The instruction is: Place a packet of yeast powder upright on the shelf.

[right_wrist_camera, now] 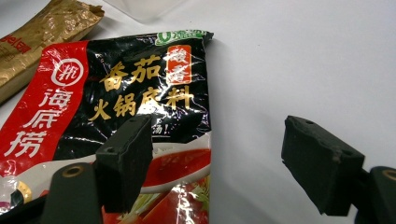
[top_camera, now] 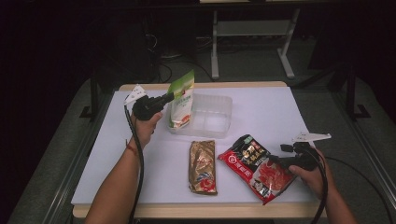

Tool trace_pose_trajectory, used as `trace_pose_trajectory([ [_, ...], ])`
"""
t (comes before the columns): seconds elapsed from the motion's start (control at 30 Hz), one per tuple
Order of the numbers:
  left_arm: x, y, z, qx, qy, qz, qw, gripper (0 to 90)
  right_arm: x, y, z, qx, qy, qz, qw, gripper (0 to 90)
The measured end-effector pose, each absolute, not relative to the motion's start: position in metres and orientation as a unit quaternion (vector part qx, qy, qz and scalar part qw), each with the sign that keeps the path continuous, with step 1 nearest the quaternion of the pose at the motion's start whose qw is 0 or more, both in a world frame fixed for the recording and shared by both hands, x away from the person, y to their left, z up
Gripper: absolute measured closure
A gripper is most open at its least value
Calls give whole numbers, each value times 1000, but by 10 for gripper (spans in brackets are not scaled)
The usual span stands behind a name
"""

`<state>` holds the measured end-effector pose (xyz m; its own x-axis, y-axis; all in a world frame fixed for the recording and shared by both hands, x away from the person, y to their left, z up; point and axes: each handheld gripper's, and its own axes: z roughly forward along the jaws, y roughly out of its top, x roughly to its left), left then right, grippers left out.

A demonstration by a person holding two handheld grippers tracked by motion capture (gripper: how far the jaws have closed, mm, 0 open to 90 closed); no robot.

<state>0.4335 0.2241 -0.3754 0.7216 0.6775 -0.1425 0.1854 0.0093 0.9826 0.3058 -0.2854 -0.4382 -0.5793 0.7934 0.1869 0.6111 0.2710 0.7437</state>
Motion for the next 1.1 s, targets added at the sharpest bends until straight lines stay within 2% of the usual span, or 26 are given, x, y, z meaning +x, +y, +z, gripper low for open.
trace_pose_trajectory([
  [0.37,415,242,-367,690,312,227,612,712,305,-284,-437,443,792,403,119,239],
  [0.5,400,244,-365,709,300,239,592,603,305,-284,-437,441,793,401,123,239],
  [0.7,375,244,-365,745,272,241,560,496,303,-283,-435,440,794,399,128,240],
  [1.1,336,246,-386,789,259,183,526,328,299,-275,-428,428,797,399,146,247],
])
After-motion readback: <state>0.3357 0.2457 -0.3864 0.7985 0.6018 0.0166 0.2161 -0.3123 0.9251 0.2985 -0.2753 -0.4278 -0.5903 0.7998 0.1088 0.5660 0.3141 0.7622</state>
